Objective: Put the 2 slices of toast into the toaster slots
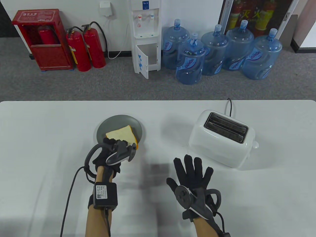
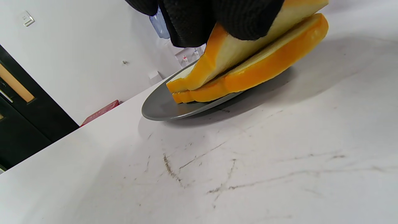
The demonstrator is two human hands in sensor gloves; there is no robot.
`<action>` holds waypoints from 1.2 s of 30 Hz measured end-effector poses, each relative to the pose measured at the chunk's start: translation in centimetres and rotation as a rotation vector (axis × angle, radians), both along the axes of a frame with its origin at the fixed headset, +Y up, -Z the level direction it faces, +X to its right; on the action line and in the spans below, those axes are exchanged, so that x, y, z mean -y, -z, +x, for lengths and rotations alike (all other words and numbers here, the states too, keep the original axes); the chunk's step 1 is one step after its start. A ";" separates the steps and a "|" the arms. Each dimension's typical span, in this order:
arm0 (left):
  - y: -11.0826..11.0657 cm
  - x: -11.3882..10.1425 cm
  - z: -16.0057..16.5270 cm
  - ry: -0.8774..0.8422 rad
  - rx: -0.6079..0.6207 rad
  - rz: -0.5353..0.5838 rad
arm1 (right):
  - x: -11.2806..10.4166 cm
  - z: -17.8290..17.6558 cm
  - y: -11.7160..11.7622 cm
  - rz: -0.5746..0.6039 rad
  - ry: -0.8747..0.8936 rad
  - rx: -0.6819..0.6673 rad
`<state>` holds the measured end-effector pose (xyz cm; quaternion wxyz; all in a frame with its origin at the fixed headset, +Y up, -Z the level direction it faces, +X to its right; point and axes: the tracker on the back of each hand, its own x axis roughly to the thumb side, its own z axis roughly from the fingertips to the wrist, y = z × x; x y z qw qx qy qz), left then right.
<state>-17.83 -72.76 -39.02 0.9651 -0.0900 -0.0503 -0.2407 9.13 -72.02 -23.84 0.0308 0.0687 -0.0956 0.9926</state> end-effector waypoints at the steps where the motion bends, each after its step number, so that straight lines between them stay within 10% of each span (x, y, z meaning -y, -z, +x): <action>1: 0.0 0.0 0.0 -0.009 -0.002 0.005 | 0.0 0.0 0.0 0.000 -0.001 0.000; 36: 0.2 -3.6 -1.7 -0.339 -0.157 0.362 | 0.1 0.2 0.2 -0.004 0.031 0.008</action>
